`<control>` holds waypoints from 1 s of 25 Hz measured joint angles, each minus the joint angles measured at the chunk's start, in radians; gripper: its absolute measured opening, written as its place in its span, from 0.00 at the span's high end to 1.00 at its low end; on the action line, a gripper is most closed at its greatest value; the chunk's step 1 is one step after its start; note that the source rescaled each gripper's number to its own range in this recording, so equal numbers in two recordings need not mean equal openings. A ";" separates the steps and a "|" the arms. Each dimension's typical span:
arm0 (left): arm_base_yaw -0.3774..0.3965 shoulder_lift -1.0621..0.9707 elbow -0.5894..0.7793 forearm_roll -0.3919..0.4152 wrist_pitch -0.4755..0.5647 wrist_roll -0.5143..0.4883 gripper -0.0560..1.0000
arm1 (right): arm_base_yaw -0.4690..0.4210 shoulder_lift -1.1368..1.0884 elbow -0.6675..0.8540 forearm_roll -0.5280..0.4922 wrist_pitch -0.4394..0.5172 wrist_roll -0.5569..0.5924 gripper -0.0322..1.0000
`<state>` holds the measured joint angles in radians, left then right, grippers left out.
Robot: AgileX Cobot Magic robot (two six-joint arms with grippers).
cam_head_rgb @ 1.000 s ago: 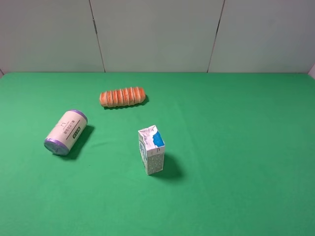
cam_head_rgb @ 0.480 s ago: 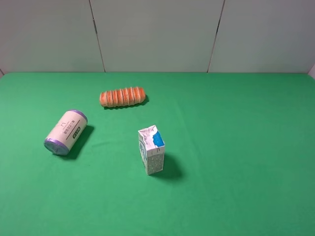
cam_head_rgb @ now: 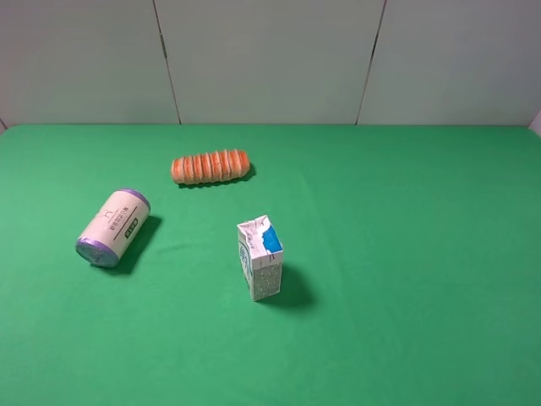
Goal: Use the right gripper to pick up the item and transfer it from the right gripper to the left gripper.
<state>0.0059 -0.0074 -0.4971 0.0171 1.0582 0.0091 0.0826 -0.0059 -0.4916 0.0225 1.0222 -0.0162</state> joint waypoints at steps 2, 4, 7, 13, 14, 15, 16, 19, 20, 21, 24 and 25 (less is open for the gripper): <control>-0.023 0.000 0.000 0.000 0.000 0.000 0.02 | 0.000 0.000 0.000 0.000 0.000 0.000 0.00; -0.031 0.000 0.000 0.000 0.000 0.000 0.02 | 0.000 0.000 0.000 0.000 0.000 0.000 0.00; -0.031 0.000 0.000 0.000 0.000 0.001 0.02 | 0.000 0.000 0.000 0.000 0.000 0.000 0.00; -0.031 0.000 0.000 0.000 0.000 0.001 0.02 | 0.000 0.000 0.000 0.000 0.000 0.000 0.00; -0.031 0.000 0.000 0.000 0.000 0.001 0.02 | 0.000 0.000 0.000 0.000 0.000 0.000 0.00; -0.031 0.000 0.000 0.000 0.000 0.001 0.02 | 0.000 0.000 0.000 0.000 0.000 0.000 0.00; -0.031 0.000 0.000 0.000 0.000 0.001 0.02 | 0.000 0.000 0.000 0.000 0.000 0.000 0.00; -0.031 0.000 0.000 0.000 0.000 0.001 0.02 | 0.000 0.000 0.000 0.000 0.000 0.000 0.00; -0.031 0.000 0.000 0.000 0.000 0.001 0.02 | 0.000 0.000 0.000 0.000 0.000 0.000 0.00; -0.031 0.000 0.000 0.000 0.000 0.001 0.02 | 0.000 0.000 0.000 0.000 0.000 0.000 0.00; -0.031 0.000 0.000 0.000 0.000 0.001 0.02 | 0.000 0.000 0.000 0.000 -0.001 0.000 0.00; -0.031 0.000 0.000 0.000 0.000 0.001 0.02 | 0.000 0.000 0.000 0.000 -0.001 0.000 0.00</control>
<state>-0.0254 -0.0074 -0.4971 0.0171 1.0582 0.0099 0.0826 -0.0059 -0.4916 0.0225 1.0210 -0.0162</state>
